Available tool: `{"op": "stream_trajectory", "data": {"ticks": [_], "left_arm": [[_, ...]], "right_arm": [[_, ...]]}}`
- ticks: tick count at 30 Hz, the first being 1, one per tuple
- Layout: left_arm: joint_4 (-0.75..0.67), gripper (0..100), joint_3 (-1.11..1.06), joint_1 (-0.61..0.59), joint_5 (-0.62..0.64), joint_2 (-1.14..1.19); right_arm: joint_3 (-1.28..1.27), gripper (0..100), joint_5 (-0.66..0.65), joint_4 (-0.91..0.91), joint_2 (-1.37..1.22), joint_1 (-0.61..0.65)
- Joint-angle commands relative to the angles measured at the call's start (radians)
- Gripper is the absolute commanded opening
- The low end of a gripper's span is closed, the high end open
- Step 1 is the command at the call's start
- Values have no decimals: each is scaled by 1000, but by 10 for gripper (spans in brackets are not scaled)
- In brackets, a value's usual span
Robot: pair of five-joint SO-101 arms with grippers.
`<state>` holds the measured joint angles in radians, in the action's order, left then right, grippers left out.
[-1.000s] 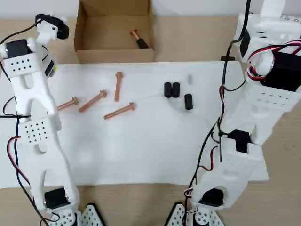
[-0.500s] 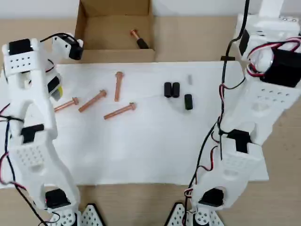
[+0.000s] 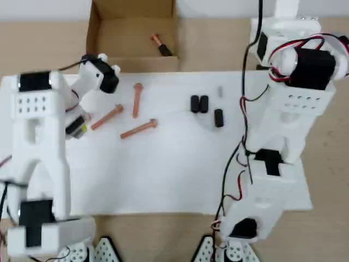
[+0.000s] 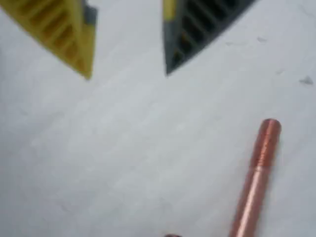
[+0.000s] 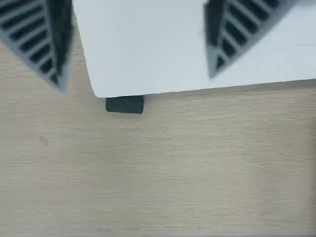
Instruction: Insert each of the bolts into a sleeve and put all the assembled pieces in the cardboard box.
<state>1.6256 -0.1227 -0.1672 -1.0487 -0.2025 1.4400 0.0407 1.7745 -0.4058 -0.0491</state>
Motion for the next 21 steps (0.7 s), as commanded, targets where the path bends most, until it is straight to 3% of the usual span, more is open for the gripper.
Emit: {"op": "stream_trajectory", "data": {"ticks": [1, 5, 8, 15, 18, 21], "left_arm": [[-155, 103, -163, 18, 75, -231], [-446, 105, -336, -31, 115, -340], [-571, 106, -400, -48, 58, -321], [-583, 104, -308, -87, -69, -84], [-557, 104, -224, -124, -239, 38], [-540, 103, -117, -132, -252, 136]], "right_arm": [[-4, 224, -2, 14, 39, 10], [-4, 224, -2, 14, 39, 8], [-4, 224, -2, 14, 41, 7], [-4, 224, -6, 14, 42, 5], [-4, 224, -6, 14, 41, 5], [-4, 224, -6, 14, 41, 5]]}}
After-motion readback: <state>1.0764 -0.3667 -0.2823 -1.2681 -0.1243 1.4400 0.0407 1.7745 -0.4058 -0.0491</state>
